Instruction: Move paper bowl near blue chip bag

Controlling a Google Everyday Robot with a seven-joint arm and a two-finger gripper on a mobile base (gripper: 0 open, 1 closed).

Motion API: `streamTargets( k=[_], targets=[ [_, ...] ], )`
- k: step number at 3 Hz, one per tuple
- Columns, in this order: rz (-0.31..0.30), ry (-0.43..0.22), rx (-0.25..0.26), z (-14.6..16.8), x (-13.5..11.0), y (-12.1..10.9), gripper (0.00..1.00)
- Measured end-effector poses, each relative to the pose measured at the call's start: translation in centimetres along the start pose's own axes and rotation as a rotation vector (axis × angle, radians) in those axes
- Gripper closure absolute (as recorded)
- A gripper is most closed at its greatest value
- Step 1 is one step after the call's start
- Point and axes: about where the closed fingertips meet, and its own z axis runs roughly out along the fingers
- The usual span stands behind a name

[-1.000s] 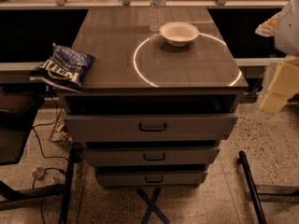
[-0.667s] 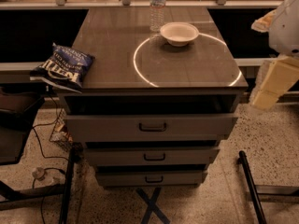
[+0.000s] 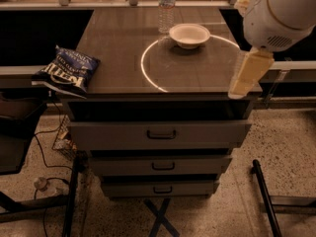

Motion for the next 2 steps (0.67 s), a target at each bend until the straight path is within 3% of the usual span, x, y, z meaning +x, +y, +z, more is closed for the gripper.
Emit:
streamTargets(
  k=[1,2],
  targets=[
    [-0.05,0.014,0.041,2.12,-2.26,-1.96,0.0],
    [-0.05,0.014,0.041,2.11,-2.26,-1.96,0.0]
  ],
)
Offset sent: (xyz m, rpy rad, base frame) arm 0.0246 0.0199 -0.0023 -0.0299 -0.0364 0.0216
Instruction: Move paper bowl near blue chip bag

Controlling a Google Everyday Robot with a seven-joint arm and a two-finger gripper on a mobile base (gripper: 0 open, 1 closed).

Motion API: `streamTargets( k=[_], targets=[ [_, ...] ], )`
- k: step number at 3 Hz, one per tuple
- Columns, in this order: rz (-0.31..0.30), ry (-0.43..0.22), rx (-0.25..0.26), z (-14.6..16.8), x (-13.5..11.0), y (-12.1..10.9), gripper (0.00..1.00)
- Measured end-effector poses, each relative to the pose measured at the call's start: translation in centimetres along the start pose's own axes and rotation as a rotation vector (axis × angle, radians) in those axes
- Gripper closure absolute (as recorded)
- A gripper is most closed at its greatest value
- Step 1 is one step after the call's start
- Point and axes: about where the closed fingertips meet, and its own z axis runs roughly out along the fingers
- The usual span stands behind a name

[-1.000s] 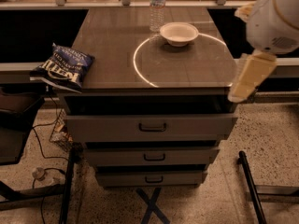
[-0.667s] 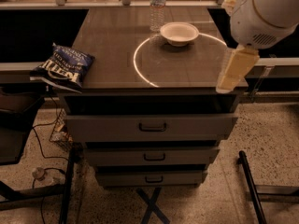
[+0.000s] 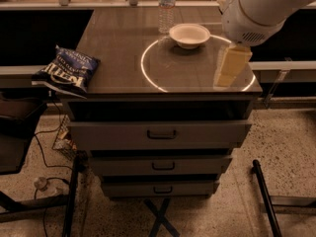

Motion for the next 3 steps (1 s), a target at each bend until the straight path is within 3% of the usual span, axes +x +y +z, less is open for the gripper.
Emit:
streamTargets(
  k=[1,3],
  targets=[
    [0.001,-0.003,0.035,2.5,-0.4,-0.9,0.0],
    [-0.07,0.008,0.163,12.1,-0.6,-6.9,0.0]
  ],
)
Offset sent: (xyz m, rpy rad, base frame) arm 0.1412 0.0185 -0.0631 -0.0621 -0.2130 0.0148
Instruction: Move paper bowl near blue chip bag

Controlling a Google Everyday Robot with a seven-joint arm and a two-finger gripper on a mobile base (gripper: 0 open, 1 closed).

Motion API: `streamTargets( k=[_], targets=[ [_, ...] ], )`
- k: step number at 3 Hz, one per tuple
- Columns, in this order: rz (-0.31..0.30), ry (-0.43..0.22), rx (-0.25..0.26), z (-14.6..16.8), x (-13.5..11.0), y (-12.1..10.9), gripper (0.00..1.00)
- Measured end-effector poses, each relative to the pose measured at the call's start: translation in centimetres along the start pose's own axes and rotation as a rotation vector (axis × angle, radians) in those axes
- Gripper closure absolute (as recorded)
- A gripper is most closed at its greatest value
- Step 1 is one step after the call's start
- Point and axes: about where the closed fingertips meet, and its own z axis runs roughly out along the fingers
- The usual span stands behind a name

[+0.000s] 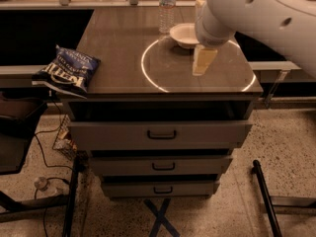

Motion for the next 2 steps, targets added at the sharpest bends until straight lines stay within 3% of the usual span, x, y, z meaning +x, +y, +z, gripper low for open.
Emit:
streamTargets(
  k=[1,2],
  targets=[
    [-0.009,-0.003,0.032,4.7,1.1,-2.4,0.0],
    [0.019,-0.005,0.061,8.1,2.9,-4.2,0.0]
  ],
)
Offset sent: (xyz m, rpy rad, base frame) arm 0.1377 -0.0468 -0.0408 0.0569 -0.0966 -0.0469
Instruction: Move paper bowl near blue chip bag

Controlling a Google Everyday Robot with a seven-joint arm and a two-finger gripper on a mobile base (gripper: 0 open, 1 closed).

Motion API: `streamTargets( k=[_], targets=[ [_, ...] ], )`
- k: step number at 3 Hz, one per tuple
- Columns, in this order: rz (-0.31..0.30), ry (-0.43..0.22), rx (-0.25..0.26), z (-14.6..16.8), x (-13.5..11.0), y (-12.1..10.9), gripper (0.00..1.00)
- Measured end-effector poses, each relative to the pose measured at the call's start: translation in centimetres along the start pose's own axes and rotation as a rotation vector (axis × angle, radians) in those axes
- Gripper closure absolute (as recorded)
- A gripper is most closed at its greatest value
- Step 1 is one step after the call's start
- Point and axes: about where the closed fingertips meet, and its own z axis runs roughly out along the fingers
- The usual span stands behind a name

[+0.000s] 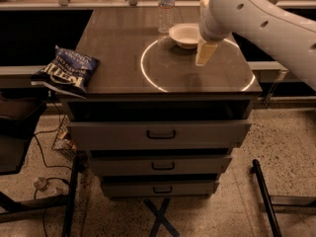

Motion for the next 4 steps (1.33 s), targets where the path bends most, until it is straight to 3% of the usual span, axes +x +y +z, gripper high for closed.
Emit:
streamTargets(
  k=[2,3,4],
  targets=[
    [0.044,0.002,0.023,4.7,2.9,-2.7,0.0],
    [0.063,-0.02,0.027,6.8,3.1,-3.8,0.0],
    [0.07,-0.049,0.041,8.0,2.6,-5.1,0.18]
  ],
)
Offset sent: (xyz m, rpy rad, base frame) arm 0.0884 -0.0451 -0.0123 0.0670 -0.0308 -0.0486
